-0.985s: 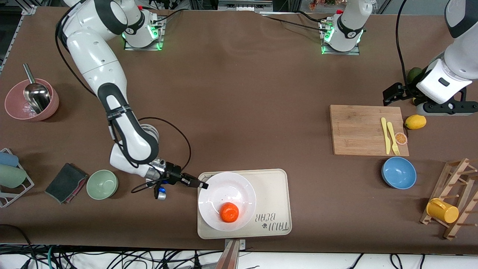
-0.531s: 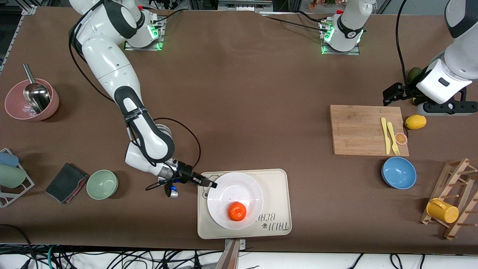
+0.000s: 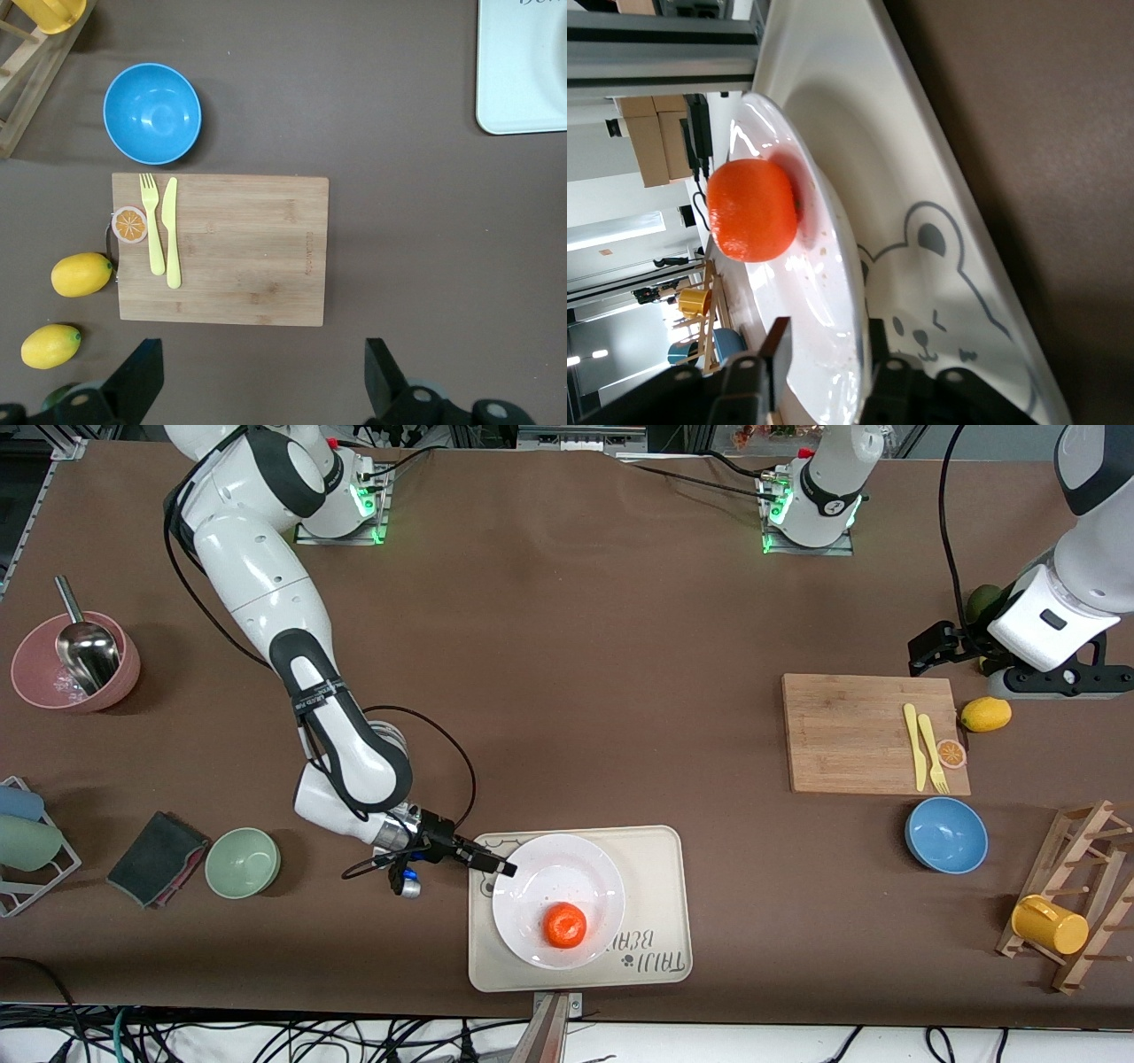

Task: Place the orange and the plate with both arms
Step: 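Open the right gripper and pull it back from the plate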

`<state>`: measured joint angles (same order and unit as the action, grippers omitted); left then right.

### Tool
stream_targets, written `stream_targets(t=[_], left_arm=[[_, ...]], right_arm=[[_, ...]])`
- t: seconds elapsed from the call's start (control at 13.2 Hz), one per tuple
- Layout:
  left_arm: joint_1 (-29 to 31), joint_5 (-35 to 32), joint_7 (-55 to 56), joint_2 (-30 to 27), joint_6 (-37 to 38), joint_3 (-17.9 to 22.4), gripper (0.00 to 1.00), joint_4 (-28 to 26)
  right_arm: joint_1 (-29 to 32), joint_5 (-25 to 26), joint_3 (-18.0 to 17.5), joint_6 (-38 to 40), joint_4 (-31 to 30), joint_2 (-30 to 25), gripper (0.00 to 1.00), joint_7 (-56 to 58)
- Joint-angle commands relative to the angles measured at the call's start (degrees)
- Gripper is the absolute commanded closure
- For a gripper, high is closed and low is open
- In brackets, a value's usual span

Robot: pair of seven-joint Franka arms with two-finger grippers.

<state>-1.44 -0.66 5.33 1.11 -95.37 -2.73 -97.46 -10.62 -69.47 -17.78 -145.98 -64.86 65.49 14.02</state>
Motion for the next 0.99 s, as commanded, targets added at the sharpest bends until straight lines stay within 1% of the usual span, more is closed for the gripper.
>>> stream_targets(t=[0.0,0.08,0.15,0.23,0.3,0.38,0.53,0.76,0.91], left_arm=[[-0.3,-0.9,-0.5,0.6,1.4,0.2,0.0,1.7],[-0.3,-0.9,-0.5,0.6,1.4,0.2,0.0,1.7],[-0.3,-0.9,-0.5,0.6,1.4,0.2,0.0,1.7],[-0.3,-0.9,-0.4,0.5,1.4,0.2,0.0,1.7],[-0.3,-0.9,-0.5,0.6,1.4,0.2,0.0,1.7],[-0.3,-0.9,-0.5,0.6,1.4,0.2,0.0,1.7],[-0.3,-0.9,-0.5,0.6,1.4,0.2,0.0,1.7],[-0.3,-0.9,-0.5,0.5,1.5,0.2,0.0,1.6],[-0.3,-0.9,-0.5,0.5,1.5,0.2,0.0,1.6]], right_arm=[[0.1,0.4,0.1,0.0,1.3,-0.9,0.0,0.1],[0.0,2.0,1.0,0.1,1.1,-1.8,0.0,0.2],[-0.1,4.8,1.3,0.2,0.8,-2.2,0.0,0.3],[0.0,7.4,1.6,0.3,-0.7,-3.4,0.0,0.1],[0.2,8.9,2.6,0.8,-3.5,-5.8,0.0,0.1],[0.3,9.3,4.1,1.8,-6.9,-8.5,0.0,0.1],[0.3,9.6,8.2,6.0,-15.6,-16.1,0.0,0.2],[0.3,19.3,10.8,7.8,-30.5,-28.2,0.0,0.2],[0.2,25.6,12.7,8.4,-38.8,-34.8,0.0,0.2]])
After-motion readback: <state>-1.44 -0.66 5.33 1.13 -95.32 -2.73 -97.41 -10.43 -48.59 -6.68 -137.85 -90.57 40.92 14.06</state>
